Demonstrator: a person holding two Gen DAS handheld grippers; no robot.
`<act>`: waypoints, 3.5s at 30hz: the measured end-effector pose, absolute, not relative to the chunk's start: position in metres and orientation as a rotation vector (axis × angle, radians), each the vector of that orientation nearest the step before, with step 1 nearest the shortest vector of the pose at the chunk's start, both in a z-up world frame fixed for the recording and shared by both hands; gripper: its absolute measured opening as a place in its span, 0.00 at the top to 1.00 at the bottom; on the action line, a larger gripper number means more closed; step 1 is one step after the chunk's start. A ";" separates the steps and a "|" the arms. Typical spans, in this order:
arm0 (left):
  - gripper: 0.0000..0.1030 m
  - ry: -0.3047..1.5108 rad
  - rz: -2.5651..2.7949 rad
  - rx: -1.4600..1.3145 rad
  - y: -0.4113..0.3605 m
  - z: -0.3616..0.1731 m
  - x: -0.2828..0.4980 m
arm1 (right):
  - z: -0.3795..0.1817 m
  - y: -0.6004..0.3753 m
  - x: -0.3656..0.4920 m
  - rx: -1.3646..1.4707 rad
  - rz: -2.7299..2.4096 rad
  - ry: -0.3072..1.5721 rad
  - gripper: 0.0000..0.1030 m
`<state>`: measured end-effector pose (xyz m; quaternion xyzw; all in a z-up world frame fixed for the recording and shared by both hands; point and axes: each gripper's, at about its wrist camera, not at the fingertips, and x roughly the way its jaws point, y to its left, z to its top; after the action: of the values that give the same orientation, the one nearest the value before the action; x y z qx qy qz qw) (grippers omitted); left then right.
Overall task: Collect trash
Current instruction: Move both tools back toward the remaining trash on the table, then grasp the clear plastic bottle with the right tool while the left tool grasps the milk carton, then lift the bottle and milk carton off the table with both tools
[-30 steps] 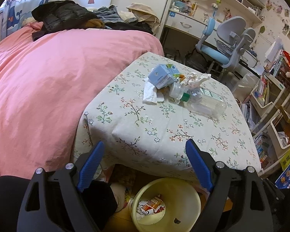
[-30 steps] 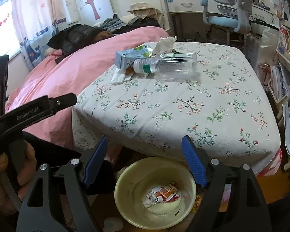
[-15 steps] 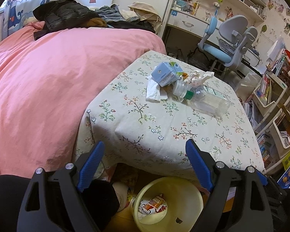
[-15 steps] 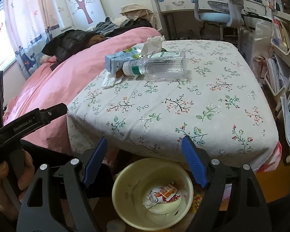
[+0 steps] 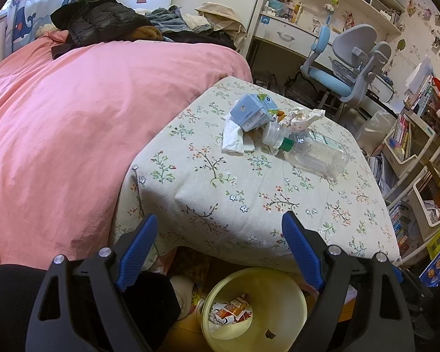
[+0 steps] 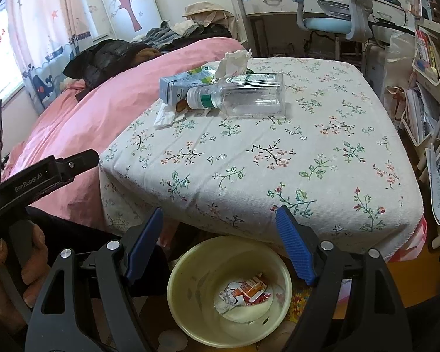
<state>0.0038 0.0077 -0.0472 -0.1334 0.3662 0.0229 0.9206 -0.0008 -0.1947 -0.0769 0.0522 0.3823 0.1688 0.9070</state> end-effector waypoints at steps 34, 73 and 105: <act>0.16 0.765 -0.096 -0.167 0.012 -0.019 0.198 | -0.070 -0.127 0.230 -0.629 0.593 0.788 0.14; 0.71 0.992 -0.287 -0.057 -0.019 -0.047 0.251 | -0.083 -0.187 0.211 -0.138 0.605 1.018 0.45; 0.43 0.900 -0.151 -0.392 0.054 -0.033 0.209 | -0.072 -0.216 0.164 0.264 0.668 1.015 0.45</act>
<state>0.2086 0.0539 -0.0331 -0.1881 0.4318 -0.0726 0.8792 0.1636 -0.2162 -0.0717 0.1237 0.4755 0.3129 0.8128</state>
